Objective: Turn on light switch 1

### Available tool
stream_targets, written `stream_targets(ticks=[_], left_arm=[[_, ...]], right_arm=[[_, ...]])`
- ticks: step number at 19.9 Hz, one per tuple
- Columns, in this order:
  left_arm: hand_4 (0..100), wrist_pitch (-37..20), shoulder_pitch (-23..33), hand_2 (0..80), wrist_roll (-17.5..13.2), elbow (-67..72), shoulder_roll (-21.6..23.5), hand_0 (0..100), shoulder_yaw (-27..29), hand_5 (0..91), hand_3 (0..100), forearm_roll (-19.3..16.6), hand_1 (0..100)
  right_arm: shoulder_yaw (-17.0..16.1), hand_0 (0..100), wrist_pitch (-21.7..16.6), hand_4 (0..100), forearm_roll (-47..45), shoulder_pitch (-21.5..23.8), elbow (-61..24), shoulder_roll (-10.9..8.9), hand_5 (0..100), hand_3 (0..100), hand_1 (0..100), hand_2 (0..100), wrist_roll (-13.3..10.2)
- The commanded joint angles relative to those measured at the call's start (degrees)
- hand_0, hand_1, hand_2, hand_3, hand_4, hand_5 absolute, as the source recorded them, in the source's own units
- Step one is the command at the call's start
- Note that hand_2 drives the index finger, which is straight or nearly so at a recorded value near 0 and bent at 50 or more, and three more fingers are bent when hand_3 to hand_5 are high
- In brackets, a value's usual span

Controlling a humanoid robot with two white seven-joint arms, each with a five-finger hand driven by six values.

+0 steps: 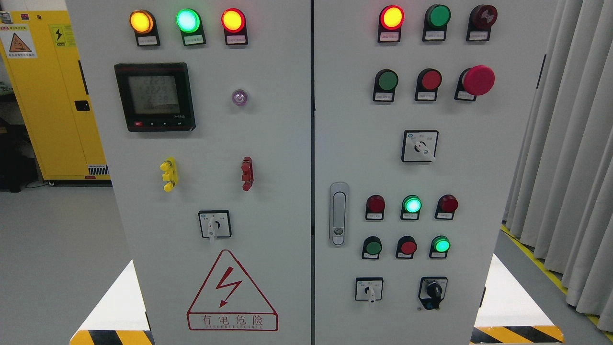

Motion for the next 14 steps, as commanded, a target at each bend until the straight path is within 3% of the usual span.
stream_targets(ticks=[1,8,14], left_arm=[[0,0.0,0.0,0.0,-0.1,-0.1,0.0,21,0.0,0.0,0,0.0,13],[0,-0.3,0.1,0.0,0.3,-1.1,0.0,21,0.0,0.0,0,-0.1,13],[0,-0.4,2.6,0.0,5.3,-14.6,0.5,20,0.0,0.0,0,-0.2,17]], right_arm=[[0.0,0,0.0,0,0.0,0.0,0.0,0.0,0,0,50,4,0.0],[0.0,0,0.0,0,0.0,0.0,0.0,0.0,0,0,50,4,0.0],[0.0,0,0.0,0,0.0,0.0,0.0,0.0,0,0,50,4,0.0]])
